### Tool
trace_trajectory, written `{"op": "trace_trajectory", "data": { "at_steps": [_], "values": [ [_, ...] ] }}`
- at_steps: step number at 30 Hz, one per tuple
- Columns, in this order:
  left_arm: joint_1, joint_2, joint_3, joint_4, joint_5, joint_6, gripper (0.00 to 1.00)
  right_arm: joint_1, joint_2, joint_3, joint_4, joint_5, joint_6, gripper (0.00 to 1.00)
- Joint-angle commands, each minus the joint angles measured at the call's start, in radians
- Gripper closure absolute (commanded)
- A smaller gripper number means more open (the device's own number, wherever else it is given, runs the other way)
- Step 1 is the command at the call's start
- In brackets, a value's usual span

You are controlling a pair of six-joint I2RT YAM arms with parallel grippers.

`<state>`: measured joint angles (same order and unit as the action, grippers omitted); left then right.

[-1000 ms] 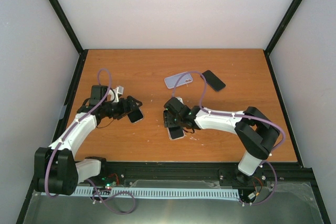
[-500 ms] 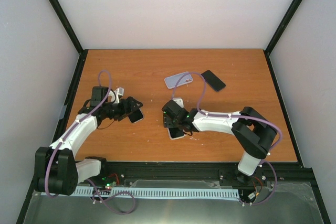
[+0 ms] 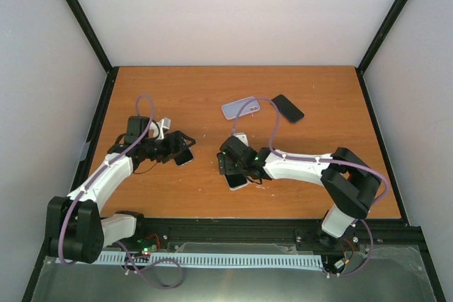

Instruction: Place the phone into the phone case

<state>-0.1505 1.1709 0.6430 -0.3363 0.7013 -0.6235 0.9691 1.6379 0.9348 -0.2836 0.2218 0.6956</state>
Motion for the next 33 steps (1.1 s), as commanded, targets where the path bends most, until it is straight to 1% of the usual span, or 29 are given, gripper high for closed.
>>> {"op": "trace_trajectory", "data": {
  "at_steps": [1,3,7,11,14,18,22,26,33],
  "values": [
    [-0.064,0.036,0.004,0.055,-0.009,-0.052,0.11,-0.035,-0.064,-0.05,0.034,-0.081,-0.038,0.1],
    [-0.094,0.054,0.004,0.08,-0.008,-0.077,0.12,-0.06,-0.08,-0.088,0.077,-0.136,-0.05,0.14],
    [-0.159,0.093,-0.011,0.155,-0.003,-0.142,0.16,-0.109,-0.085,-0.155,0.165,-0.252,-0.06,0.28],
    [-0.234,0.143,-0.032,0.247,0.0,-0.209,0.22,-0.147,-0.06,-0.189,0.222,-0.332,-0.054,0.33],
    [-0.278,0.177,-0.04,0.281,-0.018,-0.243,0.27,-0.162,-0.04,-0.211,0.265,-0.381,-0.043,0.34],
    [-0.313,0.227,-0.034,0.298,-0.043,-0.27,0.33,-0.171,-0.013,-0.236,0.296,-0.397,-0.027,0.34],
    [-0.319,0.271,-0.043,0.319,-0.05,-0.29,0.4,-0.175,0.014,-0.265,0.372,-0.47,0.01,0.36],
    [-0.322,0.294,-0.048,0.32,-0.061,-0.289,0.42,-0.175,0.019,-0.301,0.474,-0.553,0.076,0.37],
    [-0.331,0.345,-0.059,0.328,-0.059,-0.285,0.51,-0.175,0.028,-0.34,0.617,-0.631,0.184,0.37]
  ]
}}
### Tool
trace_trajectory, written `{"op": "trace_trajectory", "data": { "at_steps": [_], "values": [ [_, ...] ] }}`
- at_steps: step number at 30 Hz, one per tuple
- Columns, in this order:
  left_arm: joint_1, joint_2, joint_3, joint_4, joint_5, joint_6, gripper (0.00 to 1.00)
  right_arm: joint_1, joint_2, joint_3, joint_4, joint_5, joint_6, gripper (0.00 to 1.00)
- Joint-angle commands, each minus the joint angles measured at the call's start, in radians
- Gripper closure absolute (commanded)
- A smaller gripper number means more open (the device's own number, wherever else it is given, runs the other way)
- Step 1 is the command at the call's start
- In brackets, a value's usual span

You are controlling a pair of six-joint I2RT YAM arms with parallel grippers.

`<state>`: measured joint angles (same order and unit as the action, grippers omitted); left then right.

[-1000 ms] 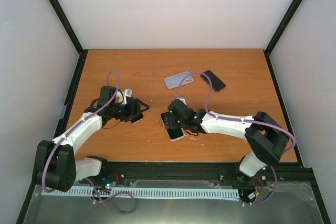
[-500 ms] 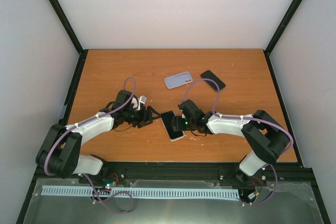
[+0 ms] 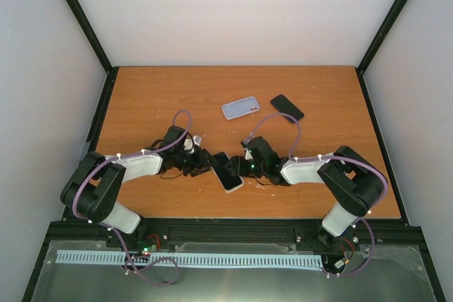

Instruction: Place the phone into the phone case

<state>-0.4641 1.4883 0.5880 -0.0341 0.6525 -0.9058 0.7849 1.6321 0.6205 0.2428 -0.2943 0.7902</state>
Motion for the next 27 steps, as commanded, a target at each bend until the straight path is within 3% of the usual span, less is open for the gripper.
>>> {"op": "trace_trajectory", "data": {
  "at_steps": [1,8,14,22,27],
  "values": [
    [-0.018,0.034,-0.005,0.023,-0.012,-0.002,0.52,0.01,0.038,-0.027,0.102,-0.12,0.101,0.37],
    [-0.024,0.045,0.011,-0.021,-0.046,0.018,0.56,0.011,0.061,-0.096,0.286,-0.175,0.236,0.4],
    [-0.024,0.037,0.006,-0.028,-0.055,0.028,0.57,0.012,0.014,-0.128,0.273,-0.161,0.245,0.42],
    [-0.024,-0.006,0.009,-0.08,-0.072,0.037,0.41,0.065,0.016,-0.153,0.304,-0.146,0.284,0.45],
    [-0.024,-0.02,-0.004,-0.108,-0.064,0.044,0.4,0.074,0.042,-0.153,0.338,-0.137,0.305,0.47]
  ]
}}
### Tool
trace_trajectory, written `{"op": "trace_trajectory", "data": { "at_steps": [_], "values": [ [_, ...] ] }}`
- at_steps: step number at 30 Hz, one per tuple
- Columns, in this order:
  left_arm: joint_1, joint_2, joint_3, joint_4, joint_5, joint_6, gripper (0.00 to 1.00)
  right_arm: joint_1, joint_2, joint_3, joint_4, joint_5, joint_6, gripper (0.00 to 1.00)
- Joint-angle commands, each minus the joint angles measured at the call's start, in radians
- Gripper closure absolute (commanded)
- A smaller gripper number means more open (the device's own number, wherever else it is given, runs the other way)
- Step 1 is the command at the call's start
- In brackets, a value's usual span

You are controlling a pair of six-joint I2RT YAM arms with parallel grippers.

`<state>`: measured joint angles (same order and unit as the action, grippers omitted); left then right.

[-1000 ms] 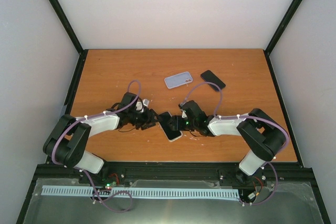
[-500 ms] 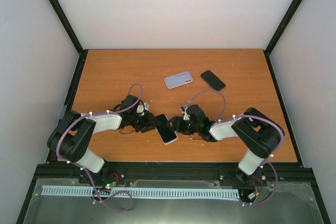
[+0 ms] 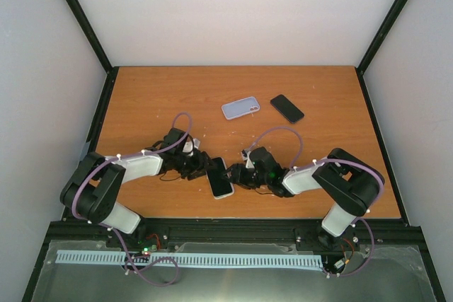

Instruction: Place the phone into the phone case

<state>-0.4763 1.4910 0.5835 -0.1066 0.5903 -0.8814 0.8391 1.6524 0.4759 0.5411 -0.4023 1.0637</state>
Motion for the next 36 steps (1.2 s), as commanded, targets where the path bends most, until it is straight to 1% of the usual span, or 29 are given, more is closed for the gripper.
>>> {"op": "trace_trajectory", "data": {
  "at_steps": [1,5,11,18,21,25,27,30,34,36],
  "values": [
    [-0.012,-0.022,-0.004,-0.037,-0.003,0.019,0.41,0.02,0.025,-0.007,0.04,-0.026,0.032,0.47],
    [-0.012,-0.027,-0.021,-0.032,-0.001,0.016,0.48,0.02,0.043,0.001,0.079,-0.044,0.05,0.47],
    [-0.015,0.005,-0.032,-0.006,0.03,0.021,0.54,0.021,0.053,0.006,0.148,-0.075,0.081,0.47],
    [-0.019,0.004,-0.027,-0.015,0.042,0.034,0.6,0.023,0.047,-0.015,0.311,-0.113,0.127,0.47],
    [-0.019,0.005,-0.024,-0.03,0.037,0.047,0.6,0.025,0.053,-0.018,0.384,-0.126,0.145,0.47],
    [-0.019,-0.01,-0.027,-0.04,0.035,0.051,0.55,0.025,0.071,-0.019,0.47,-0.146,0.172,0.47],
    [-0.019,-0.019,-0.032,-0.033,0.038,0.046,0.53,0.025,0.081,-0.015,0.464,-0.144,0.17,0.47],
    [-0.019,-0.029,-0.034,-0.028,0.042,0.041,0.53,0.024,0.093,0.001,0.367,-0.128,0.139,0.48],
    [-0.019,-0.032,-0.036,-0.024,0.045,0.038,0.53,0.025,0.109,-0.006,0.331,-0.098,0.115,0.64],
    [-0.019,-0.032,-0.042,-0.009,0.055,0.028,0.54,0.025,0.116,-0.001,0.314,-0.087,0.108,0.71]
  ]
}}
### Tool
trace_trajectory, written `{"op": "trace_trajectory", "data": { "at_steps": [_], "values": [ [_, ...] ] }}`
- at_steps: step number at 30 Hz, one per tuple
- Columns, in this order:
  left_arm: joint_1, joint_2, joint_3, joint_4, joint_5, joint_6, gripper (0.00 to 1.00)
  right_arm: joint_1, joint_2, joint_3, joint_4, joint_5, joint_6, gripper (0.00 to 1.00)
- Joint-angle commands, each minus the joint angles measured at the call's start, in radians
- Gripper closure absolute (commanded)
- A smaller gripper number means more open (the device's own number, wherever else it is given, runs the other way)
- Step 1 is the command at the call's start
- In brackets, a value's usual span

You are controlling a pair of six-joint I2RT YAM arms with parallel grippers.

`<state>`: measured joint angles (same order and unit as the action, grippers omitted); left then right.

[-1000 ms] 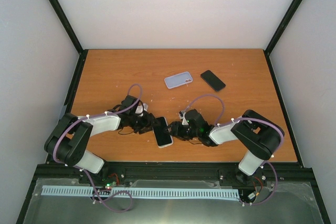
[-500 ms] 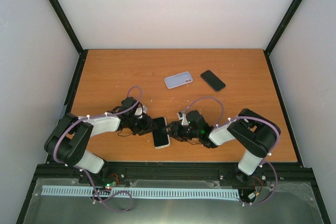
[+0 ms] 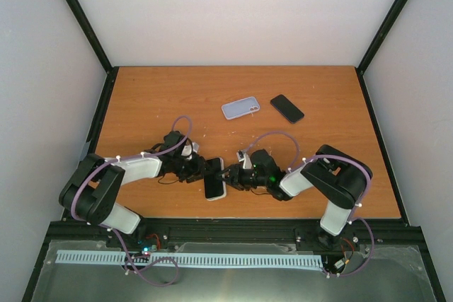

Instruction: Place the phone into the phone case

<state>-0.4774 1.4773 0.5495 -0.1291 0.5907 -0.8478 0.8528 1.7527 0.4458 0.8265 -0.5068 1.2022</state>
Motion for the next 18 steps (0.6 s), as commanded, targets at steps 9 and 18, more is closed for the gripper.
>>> {"op": "trace_trajectory", "data": {
  "at_steps": [9,18],
  "values": [
    [-0.018,-0.032,-0.02,0.068,0.106,-0.043,0.56,0.011,0.054,0.053,-0.021,0.04,-0.063,0.82],
    [0.009,-0.159,-0.018,0.058,0.134,-0.066,0.4,0.004,-0.039,-0.005,0.059,0.021,-0.056,0.89]
  ]
}}
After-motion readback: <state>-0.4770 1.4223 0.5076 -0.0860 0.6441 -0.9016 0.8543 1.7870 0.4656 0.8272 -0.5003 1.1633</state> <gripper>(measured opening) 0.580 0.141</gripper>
